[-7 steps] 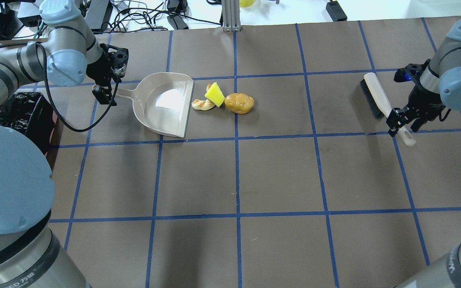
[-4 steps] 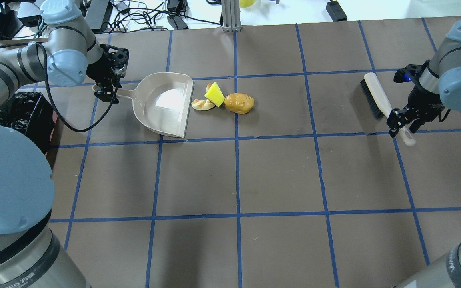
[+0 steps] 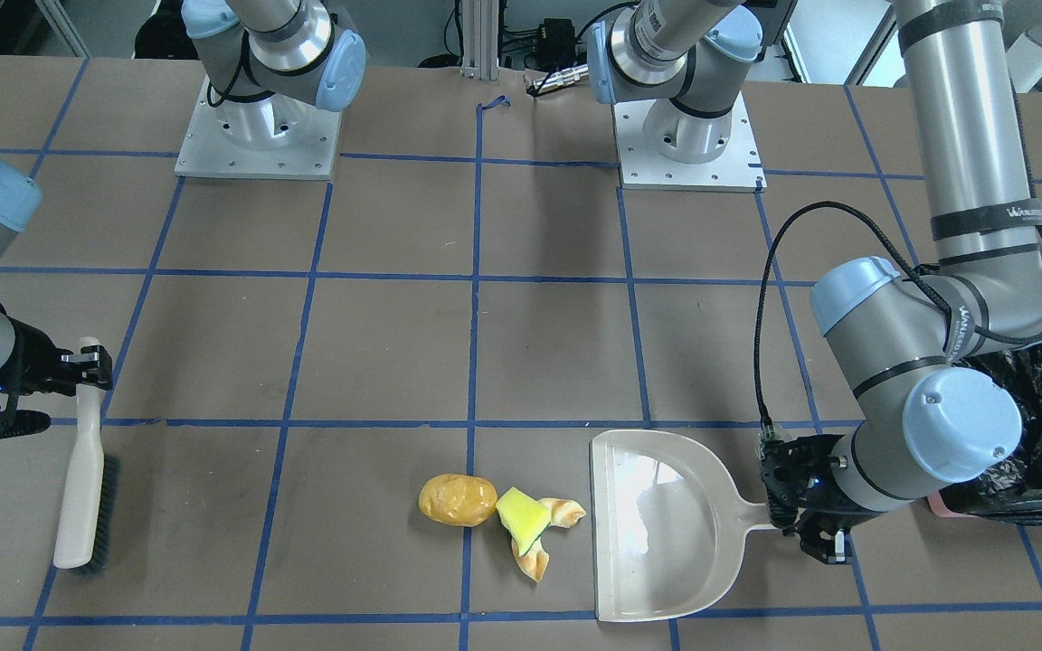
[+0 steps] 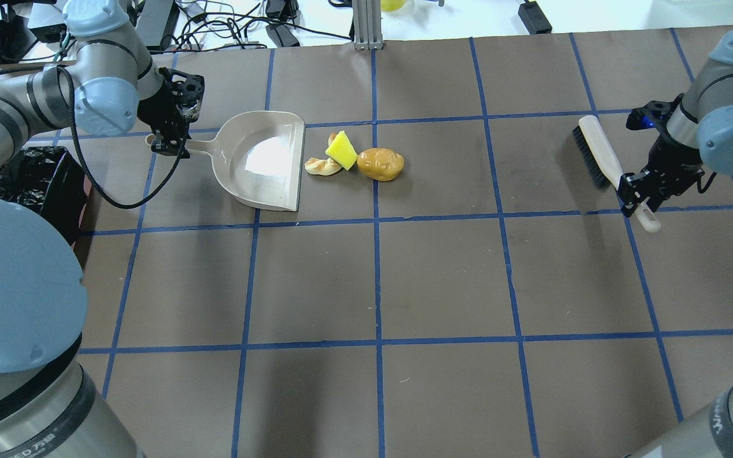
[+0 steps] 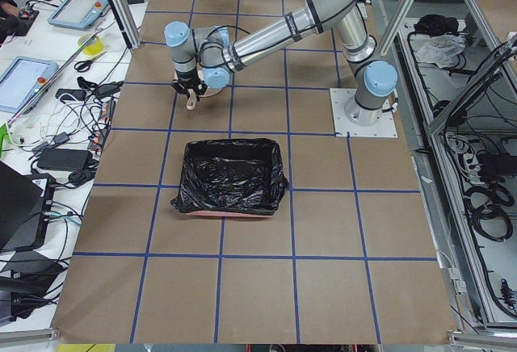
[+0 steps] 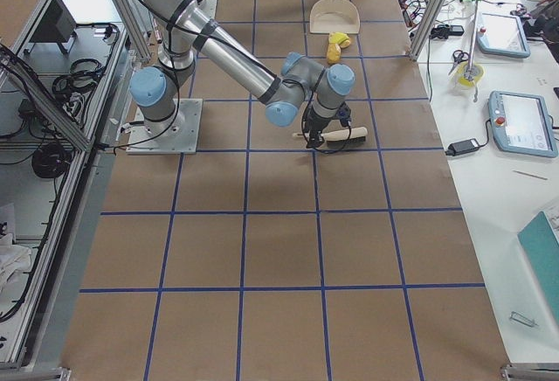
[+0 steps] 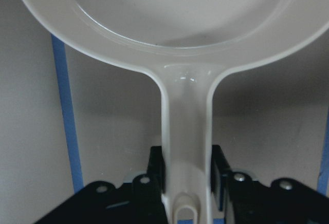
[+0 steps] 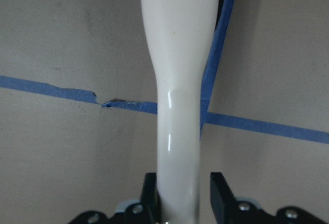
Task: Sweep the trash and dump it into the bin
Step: 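Close the left gripper on the dustpan handle while the right gripper grasps the brush, then lift the white brush with the right gripper and carry it toward the debris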
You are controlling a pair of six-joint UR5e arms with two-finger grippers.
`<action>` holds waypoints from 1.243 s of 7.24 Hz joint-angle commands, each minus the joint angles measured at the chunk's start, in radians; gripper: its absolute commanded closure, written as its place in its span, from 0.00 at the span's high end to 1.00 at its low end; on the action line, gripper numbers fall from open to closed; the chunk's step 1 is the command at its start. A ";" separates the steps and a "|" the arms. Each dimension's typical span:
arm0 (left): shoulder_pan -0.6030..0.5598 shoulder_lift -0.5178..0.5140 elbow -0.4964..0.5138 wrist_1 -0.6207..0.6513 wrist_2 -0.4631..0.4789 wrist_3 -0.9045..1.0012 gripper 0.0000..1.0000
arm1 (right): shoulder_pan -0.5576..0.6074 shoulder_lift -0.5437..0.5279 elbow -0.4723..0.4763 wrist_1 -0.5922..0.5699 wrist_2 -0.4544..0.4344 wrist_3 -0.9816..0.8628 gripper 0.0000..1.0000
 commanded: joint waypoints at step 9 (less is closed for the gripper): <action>-0.029 -0.002 0.005 -0.004 0.090 -0.022 0.00 | 0.239 -0.057 -0.085 0.073 0.075 0.312 0.00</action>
